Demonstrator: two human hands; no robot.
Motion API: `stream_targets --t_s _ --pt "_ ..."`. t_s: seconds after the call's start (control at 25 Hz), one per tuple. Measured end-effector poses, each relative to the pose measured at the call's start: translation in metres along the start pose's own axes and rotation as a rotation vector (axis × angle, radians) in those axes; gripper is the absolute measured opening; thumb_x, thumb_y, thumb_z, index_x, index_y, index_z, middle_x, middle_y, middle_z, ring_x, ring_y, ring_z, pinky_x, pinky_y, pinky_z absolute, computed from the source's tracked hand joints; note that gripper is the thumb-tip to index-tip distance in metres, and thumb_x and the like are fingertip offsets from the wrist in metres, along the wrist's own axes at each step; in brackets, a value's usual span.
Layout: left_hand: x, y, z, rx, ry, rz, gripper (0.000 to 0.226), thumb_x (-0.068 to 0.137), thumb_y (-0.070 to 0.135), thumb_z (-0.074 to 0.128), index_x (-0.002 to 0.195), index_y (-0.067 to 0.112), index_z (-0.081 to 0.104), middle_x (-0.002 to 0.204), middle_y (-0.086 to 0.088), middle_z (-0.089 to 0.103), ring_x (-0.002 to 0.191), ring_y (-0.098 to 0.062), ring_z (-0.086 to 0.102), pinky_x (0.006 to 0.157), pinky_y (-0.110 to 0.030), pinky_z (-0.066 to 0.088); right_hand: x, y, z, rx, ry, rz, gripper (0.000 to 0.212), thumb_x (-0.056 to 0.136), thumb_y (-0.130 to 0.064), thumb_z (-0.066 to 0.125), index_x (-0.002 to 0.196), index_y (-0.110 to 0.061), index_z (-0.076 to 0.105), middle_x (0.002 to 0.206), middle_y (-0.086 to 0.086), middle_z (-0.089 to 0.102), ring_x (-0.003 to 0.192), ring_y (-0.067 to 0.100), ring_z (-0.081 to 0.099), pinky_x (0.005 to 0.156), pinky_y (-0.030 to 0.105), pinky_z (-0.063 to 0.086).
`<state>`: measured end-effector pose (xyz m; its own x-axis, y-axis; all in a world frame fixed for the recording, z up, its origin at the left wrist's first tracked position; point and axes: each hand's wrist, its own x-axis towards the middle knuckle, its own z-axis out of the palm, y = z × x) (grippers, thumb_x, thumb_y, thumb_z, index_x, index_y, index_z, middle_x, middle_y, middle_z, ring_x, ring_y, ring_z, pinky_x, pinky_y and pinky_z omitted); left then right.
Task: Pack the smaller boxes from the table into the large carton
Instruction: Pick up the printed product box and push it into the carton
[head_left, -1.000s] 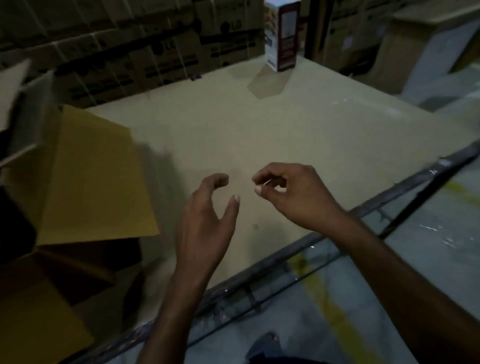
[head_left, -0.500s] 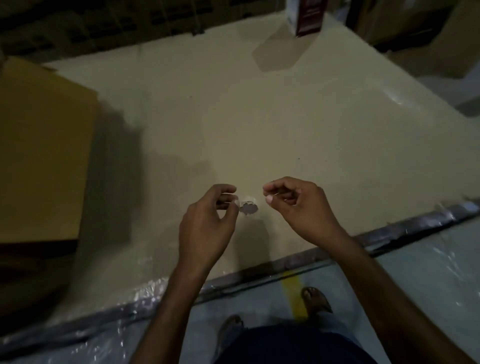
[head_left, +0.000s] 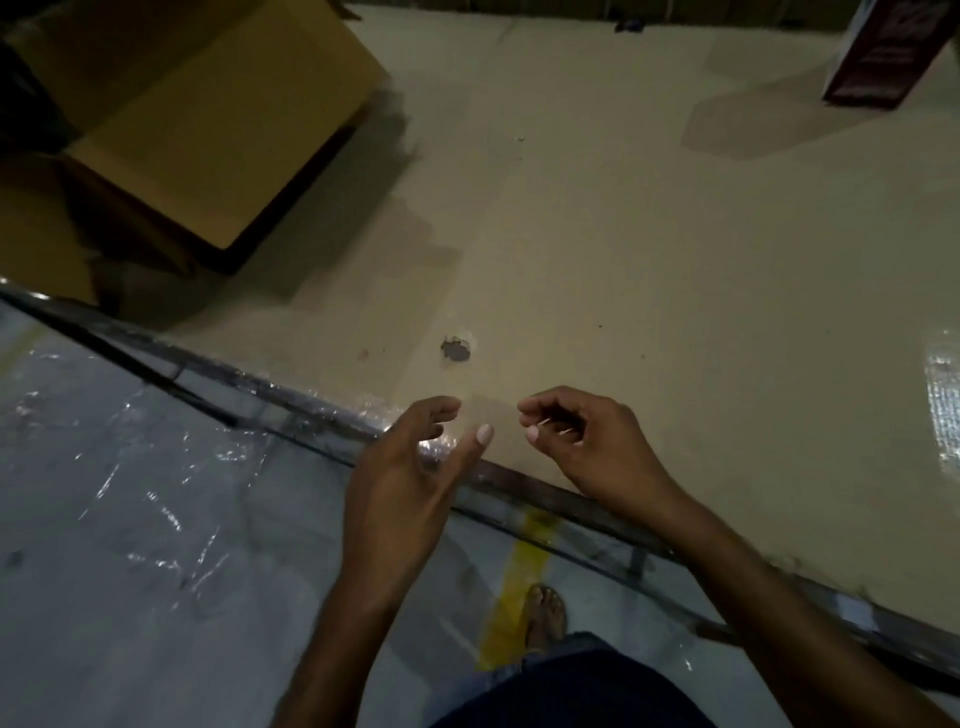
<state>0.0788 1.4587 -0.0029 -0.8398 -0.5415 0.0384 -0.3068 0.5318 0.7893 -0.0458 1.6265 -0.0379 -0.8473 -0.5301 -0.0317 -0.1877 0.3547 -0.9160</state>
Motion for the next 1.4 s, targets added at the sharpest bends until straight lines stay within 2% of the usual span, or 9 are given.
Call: stream_targets --t_s 0.12,0.24,0.36,0.52,0.76,0.88,1.0,1.2,1.4 --pt "-0.058 0.011 0.026 0.061 0.077 0.011 0.039 0.094 0.055 0.062 0.13 0.04 0.058 0.128 0.021 0.062 0.118 0.002 0.057 0.093 -0.03 0.054 -0.049 0.02 -0.014 -0.168 -0.018 -0.122 0.024 0.09 -0.017 0.074 0.112 -0.027 0.074 0.107 -0.018 0.073 0.1 0.0 0.066 0.088 0.028 0.054" --pt "-0.109 0.02 0.065 0.165 0.097 0.055 0.045 0.1 0.046 0.058 0.142 0.032 0.051 0.139 0.012 0.057 0.127 -0.008 0.053 0.101 -0.03 0.048 -0.1 0.035 -0.047 -0.409 0.052 -0.265 0.032 0.091 -0.018 0.072 0.121 -0.027 0.069 0.123 -0.011 0.067 0.116 0.01 0.056 0.096 0.028 0.046" --pt "-0.161 0.051 0.105 0.242 0.099 0.062 0.053 0.102 0.044 0.054 0.151 0.028 0.041 0.15 0.007 0.048 0.138 -0.012 0.044 0.109 -0.032 0.038 -0.146 0.051 -0.095 -0.517 0.052 -0.315 0.038 0.09 -0.017 0.072 0.126 -0.026 0.066 0.129 -0.009 0.063 0.121 0.015 0.053 0.097 0.037 0.047" --pt "-0.204 0.102 0.159 0.381 0.147 0.095 0.054 0.1 0.043 0.057 0.15 0.026 0.043 0.149 0.003 0.05 0.138 -0.019 0.045 0.106 -0.04 0.04 -0.191 0.085 -0.16 -0.555 0.045 -0.328 0.038 0.091 -0.017 0.071 0.127 -0.026 0.065 0.129 -0.009 0.062 0.121 0.016 0.053 0.094 0.043 0.05" --pt "-0.226 0.199 0.288 0.374 0.162 0.192 0.046 0.097 0.035 0.064 0.141 0.025 0.054 0.141 0.005 0.057 0.128 -0.017 0.053 0.101 -0.037 0.043 -0.238 0.162 -0.301 -0.52 0.093 -0.272 0.042 0.09 -0.015 0.075 0.129 -0.026 0.064 0.13 -0.009 0.063 0.123 0.013 0.052 0.1 0.022 0.038" --pt "-0.221 0.256 0.371 0.314 0.194 0.197 0.043 0.097 0.035 0.061 0.139 0.026 0.055 0.138 0.007 0.057 0.128 -0.015 0.053 0.103 -0.036 0.046 -0.242 0.205 -0.386 -0.471 0.044 -0.266 0.041 0.091 -0.017 0.074 0.129 -0.028 0.064 0.131 -0.013 0.061 0.124 0.008 0.05 0.102 0.023 0.04" --pt "-0.211 0.31 0.444 0.27 0.201 0.117 0.042 0.097 0.035 0.062 0.138 0.031 0.054 0.139 0.012 0.056 0.13 -0.012 0.051 0.1 -0.036 0.045 -0.23 0.238 -0.464 -0.456 -0.007 -0.272 0.041 0.091 -0.016 0.074 0.129 -0.027 0.064 0.13 -0.012 0.062 0.123 0.01 0.052 0.102 0.028 0.044" --pt "-0.187 0.375 0.509 0.152 0.14 0.079 0.043 0.097 0.038 0.063 0.138 0.04 0.051 0.138 0.019 0.054 0.126 -0.005 0.051 0.103 -0.036 0.047 -0.187 0.256 -0.558 -0.4 -0.014 -0.259 0.037 0.095 -0.021 0.071 0.13 -0.029 0.063 0.131 -0.012 0.061 0.125 0.008 0.05 0.104 0.02 0.036" --pt "-0.137 0.406 0.549 0.034 0.197 0.006 0.042 0.095 0.044 0.065 0.135 0.047 0.052 0.137 0.028 0.053 0.123 0.004 0.05 0.098 -0.027 0.046 -0.128 0.271 -0.604 -0.32 -0.014 -0.223 0.037 0.094 -0.022 0.071 0.128 -0.035 0.063 0.127 -0.022 0.057 0.12 -0.005 0.046 0.097 -0.002 0.026"
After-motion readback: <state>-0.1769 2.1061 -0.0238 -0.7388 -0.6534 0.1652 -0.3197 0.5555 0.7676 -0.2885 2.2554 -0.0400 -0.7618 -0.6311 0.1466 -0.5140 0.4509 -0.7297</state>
